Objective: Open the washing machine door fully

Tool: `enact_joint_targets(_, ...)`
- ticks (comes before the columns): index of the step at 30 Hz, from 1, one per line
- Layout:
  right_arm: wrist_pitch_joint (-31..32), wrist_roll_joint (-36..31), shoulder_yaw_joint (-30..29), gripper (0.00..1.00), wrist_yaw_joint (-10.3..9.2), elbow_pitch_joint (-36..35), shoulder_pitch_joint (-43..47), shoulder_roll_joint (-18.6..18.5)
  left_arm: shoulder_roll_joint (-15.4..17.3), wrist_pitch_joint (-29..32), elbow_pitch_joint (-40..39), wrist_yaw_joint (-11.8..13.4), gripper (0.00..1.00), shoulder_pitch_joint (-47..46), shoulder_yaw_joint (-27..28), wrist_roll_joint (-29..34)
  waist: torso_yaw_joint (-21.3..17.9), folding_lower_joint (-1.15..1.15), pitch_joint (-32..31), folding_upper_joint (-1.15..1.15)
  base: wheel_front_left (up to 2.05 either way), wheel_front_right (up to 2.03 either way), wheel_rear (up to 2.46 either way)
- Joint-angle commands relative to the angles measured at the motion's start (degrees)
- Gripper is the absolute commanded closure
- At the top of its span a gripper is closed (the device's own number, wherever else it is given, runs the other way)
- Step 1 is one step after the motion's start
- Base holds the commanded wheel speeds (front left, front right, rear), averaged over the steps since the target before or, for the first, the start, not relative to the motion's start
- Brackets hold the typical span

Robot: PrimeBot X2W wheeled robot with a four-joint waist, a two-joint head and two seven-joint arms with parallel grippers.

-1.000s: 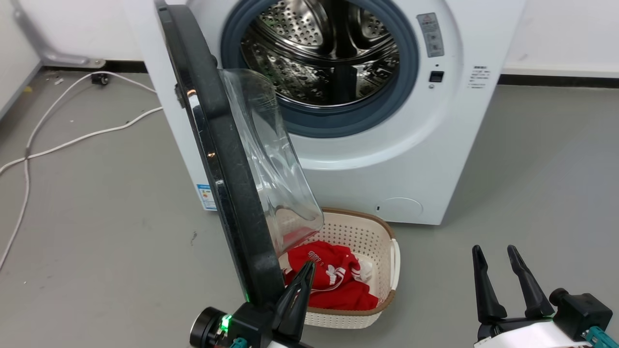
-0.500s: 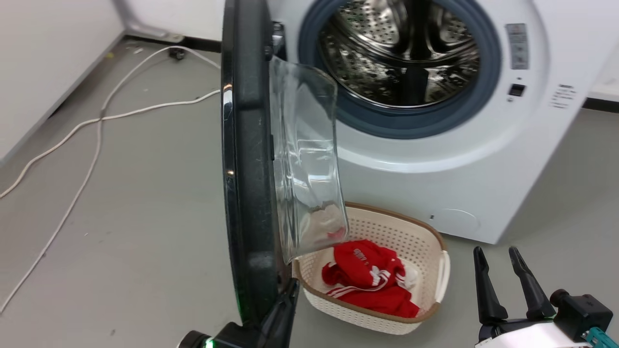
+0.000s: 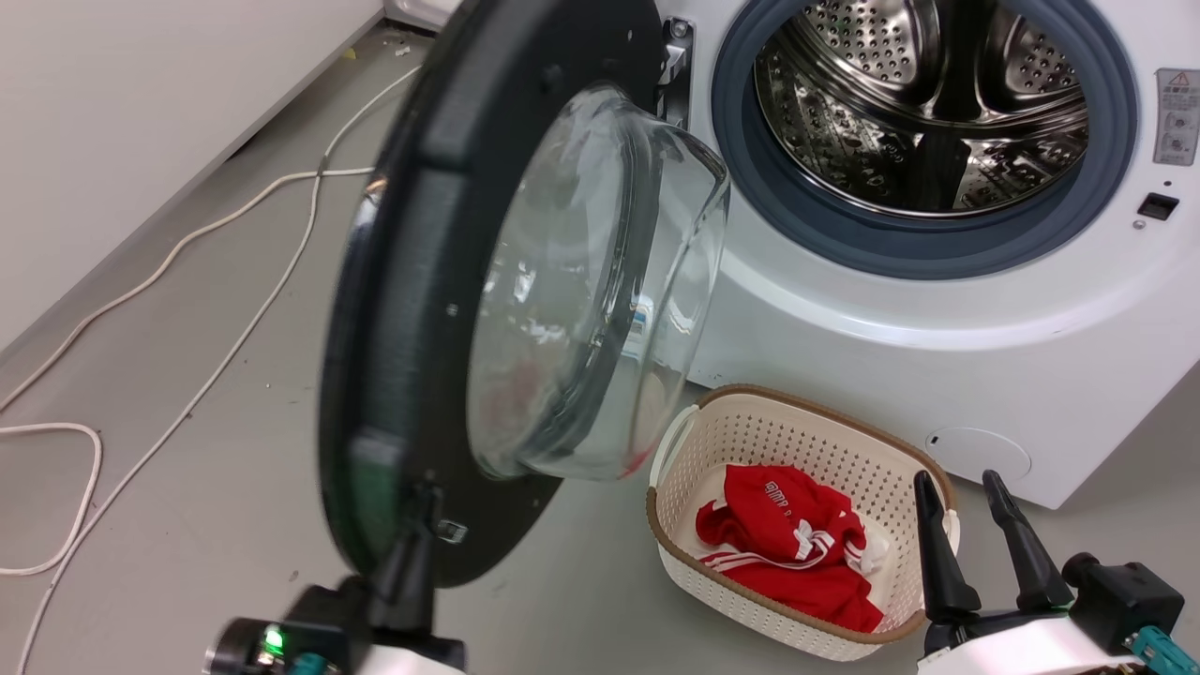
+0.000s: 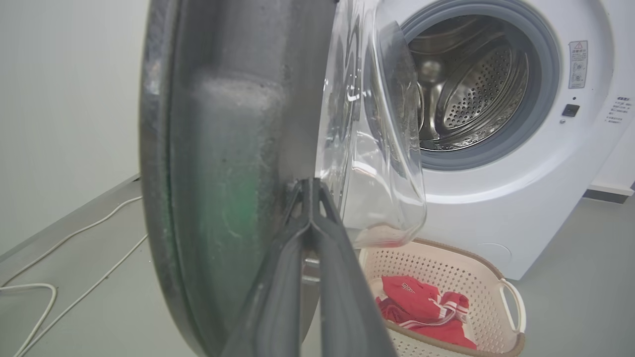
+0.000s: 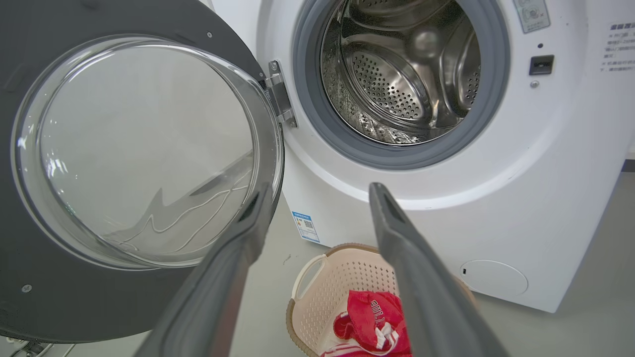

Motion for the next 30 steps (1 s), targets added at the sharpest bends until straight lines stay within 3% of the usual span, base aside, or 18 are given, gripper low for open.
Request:
enact_joint_targets(1, -0.07, -0.32, 0.07, 0.00, -0.04, -0.08, -0.70, 0.06, 1.08, -0.39, 0.40, 0.58, 1.00, -1.54, 1.45, -0.14, 0.12, -0.01, 0.32, 0.00, 0.00, 0.00, 0.00)
enact_joint_targets(20, -0.07, -1.83, -0.48, 0.00, -0.04, -0.09, -2.78, 0.05, 8.88, -2.38, 14.96, -1.83, 1.00, -14.18, 17.19, -5.85, -4.48, -0.01, 3.72, 0.00, 0.00, 0.00, 0.00)
enact_joint_targets(30, -0.07, -2.51, -0.24, 0.00, -0.04, 0.06, -4.22, 0.06, 11.47, -2.33, 25.03, -5.36, 1.00, -21.33, 23.32, -5.29, -5.68, -0.01, 5.82, 0.00, 0.00, 0.00, 0.00)
